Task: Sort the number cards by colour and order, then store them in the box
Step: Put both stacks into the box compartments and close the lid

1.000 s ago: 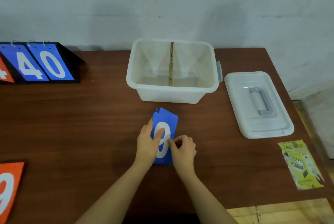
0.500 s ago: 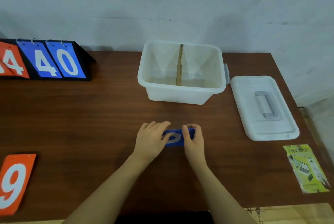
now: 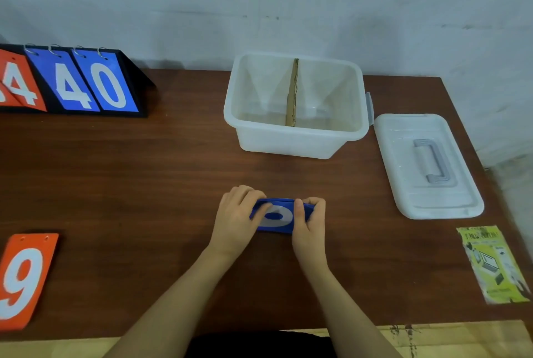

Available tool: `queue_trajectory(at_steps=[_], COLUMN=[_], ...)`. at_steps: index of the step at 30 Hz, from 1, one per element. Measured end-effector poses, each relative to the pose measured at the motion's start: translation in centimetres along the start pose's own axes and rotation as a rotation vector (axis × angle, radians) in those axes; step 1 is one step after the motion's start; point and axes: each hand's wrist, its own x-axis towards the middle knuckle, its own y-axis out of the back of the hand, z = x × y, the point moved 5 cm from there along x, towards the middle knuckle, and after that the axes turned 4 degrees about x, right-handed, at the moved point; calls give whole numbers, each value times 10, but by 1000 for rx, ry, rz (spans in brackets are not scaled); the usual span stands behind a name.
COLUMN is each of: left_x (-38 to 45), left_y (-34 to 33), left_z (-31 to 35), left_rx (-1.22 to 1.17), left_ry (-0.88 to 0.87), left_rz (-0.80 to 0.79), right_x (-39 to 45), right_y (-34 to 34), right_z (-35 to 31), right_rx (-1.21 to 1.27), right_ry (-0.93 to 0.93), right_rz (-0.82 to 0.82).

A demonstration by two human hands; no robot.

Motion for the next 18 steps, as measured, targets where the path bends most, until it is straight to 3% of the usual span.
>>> queue_trajectory(at_steps=[3,9,13,18], left_x=[-8,-20,-10,2], left_y=[-3,-15,-16,-8], left_z=[-14,-42,-40,-36], left_rx=[61,-391,-557,-474], left_ry=[119,583,615,531], left_rz=[-22,-133,-114,-62], right_x=[1,3,7,11], right_y=[-3,-4,-5,0], right_z=[5,-5,-22,-25], right_rx=[-45,-81,-90,-53], right_ry=[-22,69,192,248], right_rz=[11,-32,-93,-113])
